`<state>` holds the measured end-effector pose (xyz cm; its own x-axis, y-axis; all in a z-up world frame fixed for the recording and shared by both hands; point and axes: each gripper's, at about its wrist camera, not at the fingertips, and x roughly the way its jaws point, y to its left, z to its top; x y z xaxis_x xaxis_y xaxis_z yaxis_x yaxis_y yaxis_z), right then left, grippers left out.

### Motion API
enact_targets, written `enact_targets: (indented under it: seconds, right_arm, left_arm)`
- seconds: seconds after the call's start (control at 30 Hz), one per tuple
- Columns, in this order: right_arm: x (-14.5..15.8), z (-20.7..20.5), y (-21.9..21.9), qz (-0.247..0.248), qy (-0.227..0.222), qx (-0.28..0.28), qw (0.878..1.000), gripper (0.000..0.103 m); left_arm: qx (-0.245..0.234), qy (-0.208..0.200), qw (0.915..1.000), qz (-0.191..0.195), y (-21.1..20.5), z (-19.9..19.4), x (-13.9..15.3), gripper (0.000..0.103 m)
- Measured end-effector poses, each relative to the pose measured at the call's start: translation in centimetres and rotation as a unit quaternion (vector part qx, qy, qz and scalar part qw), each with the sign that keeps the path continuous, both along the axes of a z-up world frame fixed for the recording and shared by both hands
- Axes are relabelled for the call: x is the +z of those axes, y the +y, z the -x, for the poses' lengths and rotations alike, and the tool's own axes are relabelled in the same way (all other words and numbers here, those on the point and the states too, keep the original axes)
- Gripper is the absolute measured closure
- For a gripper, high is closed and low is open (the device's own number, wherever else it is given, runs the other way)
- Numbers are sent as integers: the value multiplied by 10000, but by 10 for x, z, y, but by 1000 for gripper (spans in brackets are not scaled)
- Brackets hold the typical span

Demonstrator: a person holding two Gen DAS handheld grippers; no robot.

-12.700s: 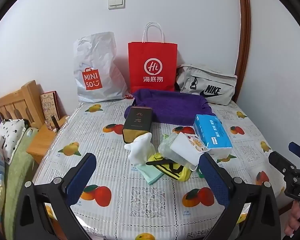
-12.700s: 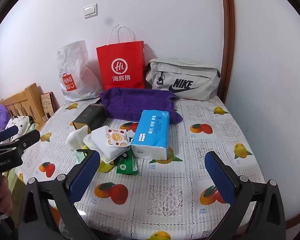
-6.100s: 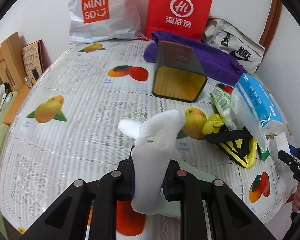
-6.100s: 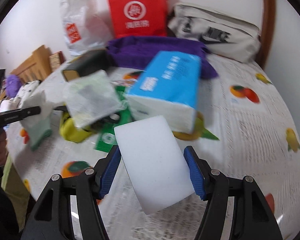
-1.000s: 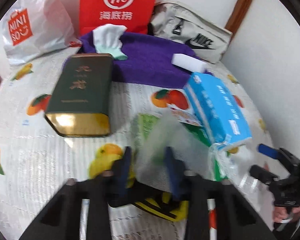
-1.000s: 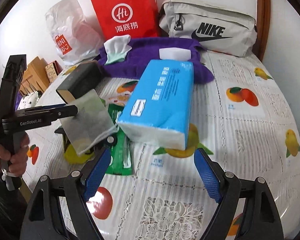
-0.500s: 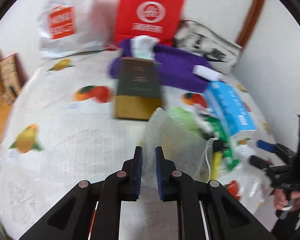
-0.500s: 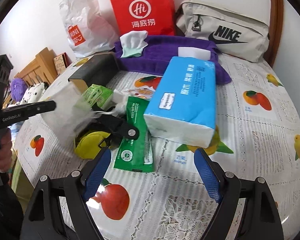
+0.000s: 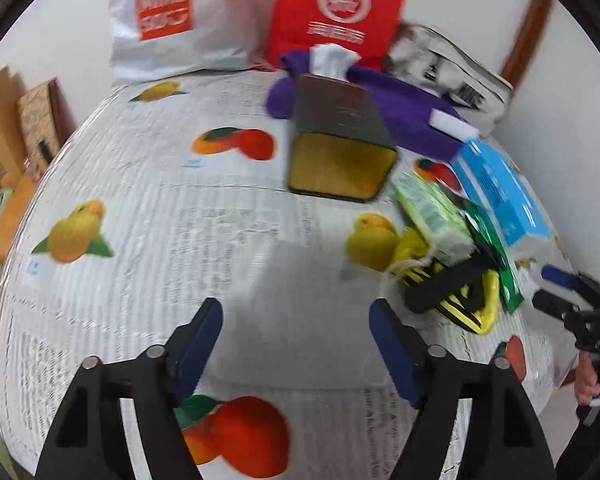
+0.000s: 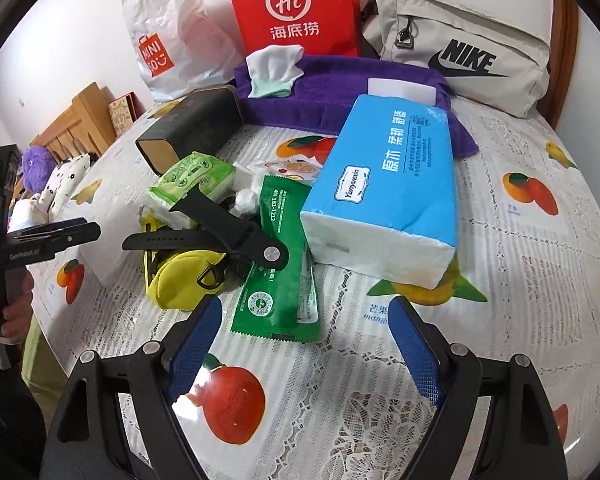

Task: Organize soft objects
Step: 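Lower the left tool onto the clear mesh bag and close on it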

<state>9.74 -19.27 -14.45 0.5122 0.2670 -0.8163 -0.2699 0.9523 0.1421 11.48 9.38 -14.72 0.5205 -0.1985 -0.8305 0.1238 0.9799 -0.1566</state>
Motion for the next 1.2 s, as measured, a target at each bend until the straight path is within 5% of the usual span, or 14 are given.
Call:
enact_targets:
  seconds: [0.13, 0.37, 0.63, 0.73, 0.97, 1.13, 1.2]
  right_arm:
    - [-4, 1, 1, 57, 44, 23, 10000, 18]
    - [-7, 3, 3, 82, 96, 47, 9999, 18]
    - [-11, 1, 10, 145, 142, 116, 9997, 18]
    - [-12, 0, 12, 180, 134, 123, 9997, 18]
    - [-14, -3, 14, 135, 128, 103, 9998, 19]
    - [-19, -9, 18, 122, 121, 24, 9998, 20]
    - [-21, -12, 19, 93, 143, -38, 9998, 29]
  left_arm:
    - [-325, 138, 9988, -325, -22, 0, -12, 24]
    - [-172, -63, 9958, -895, -27, -1, -22, 9]
    - [-98, -199, 9969, -750, -16, -7, -25, 3]
    - [-119, -308, 9965, -771, -16, -6, -24, 14]
    - [56, -551, 9974, -455, 3, -5, -18, 77]
    - [137, -572, 9981, -200, 11, -6, -20, 81]
    - [145, -596, 9977, -276, 9, -5, -20, 81]
